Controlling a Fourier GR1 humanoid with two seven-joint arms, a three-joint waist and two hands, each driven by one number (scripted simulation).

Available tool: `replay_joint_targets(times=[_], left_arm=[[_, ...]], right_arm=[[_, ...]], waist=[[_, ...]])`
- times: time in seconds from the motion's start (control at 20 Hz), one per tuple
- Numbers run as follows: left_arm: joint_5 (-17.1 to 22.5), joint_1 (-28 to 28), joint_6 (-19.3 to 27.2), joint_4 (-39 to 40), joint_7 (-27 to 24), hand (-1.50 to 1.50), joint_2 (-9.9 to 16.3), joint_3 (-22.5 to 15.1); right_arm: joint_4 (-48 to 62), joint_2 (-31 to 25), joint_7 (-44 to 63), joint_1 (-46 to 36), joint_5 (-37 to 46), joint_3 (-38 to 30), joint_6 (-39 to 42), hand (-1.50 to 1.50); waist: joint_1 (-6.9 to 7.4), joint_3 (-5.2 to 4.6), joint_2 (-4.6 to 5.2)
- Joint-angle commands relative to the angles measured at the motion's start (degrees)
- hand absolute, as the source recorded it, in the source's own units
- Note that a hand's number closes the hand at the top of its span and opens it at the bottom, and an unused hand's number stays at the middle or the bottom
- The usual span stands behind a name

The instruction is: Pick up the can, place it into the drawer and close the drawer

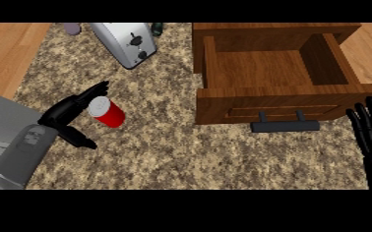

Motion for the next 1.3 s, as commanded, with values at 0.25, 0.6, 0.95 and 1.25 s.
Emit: replay_joint_targets(times=[0.25,0.6,0.95,1.25], left_arm=[[-0.06,-3.18,-5.92,4.37,-7.04,-1.50,-1.68,-0.11],[-0.91,-4.12,-3.58,6.74,-7.82,-1.50,-4.07,-0.90],[-0.13,-7.70,-5.61,6.21,-4.57,-1.50,-6.00,-0.86],[-0.82,-5.90,-4.97,5.62,-6.83,1.50,-7.86,-2.10]], right_arm=[[-1.06,0.98,0.34,1.18,1.02,1.05,-0.12,-1.50],[0.95,-0.04,-0.75,-1.00,0.01,-0.86,0.25,-1.50],[-3.56,0.71,2.90,0.80,-0.58,0.57,0.42,-1.50],[-3.85,1.15,2.48,3.39,-1.38,-0.54,0.91,-1.50]], waist=[[0.13,0.02,-0.07],[-0.11,0.00,0.15],[0.16,0.05,-0.13],[0.16,0.06,-0.19]])
